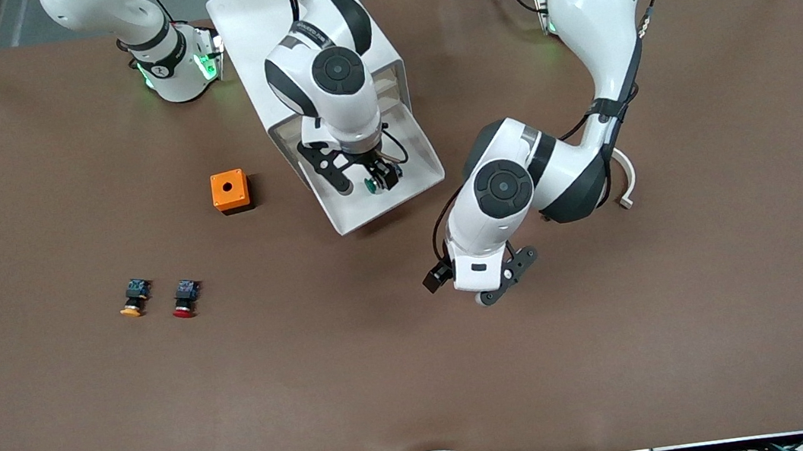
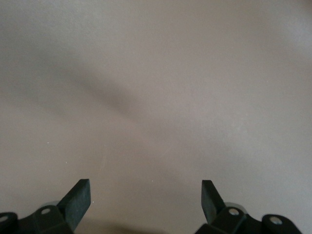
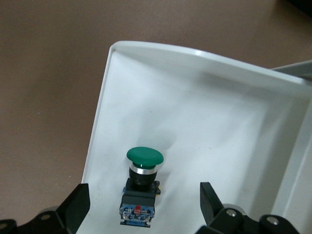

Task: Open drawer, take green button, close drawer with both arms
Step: 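Grasp the green push button in the drawer with the right gripper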

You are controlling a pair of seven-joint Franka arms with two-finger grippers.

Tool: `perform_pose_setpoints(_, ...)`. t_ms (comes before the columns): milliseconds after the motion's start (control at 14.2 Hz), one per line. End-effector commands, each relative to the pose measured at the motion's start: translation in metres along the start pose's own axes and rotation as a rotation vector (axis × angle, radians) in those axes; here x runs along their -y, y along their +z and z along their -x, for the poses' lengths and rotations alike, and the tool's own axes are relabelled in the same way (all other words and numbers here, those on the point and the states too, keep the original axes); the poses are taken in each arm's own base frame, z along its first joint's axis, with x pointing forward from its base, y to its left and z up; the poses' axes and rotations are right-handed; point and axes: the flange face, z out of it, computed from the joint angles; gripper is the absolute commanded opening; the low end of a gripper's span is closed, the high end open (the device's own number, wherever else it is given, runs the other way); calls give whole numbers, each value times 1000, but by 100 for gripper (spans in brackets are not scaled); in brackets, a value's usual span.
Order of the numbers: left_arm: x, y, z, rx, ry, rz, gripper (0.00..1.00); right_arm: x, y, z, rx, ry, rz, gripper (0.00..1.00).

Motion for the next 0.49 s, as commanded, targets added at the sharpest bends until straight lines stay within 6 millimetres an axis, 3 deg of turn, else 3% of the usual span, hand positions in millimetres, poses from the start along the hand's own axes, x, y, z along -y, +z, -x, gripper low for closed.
perform_pose_setpoints(0,5,-4,-1,-33,-22,-4,100,4,16,9,-23,21,-5,100)
perform_pose_setpoints(424,8,11,-4,-39,-19,-10,100,5,49,33,-32,24,-1,100)
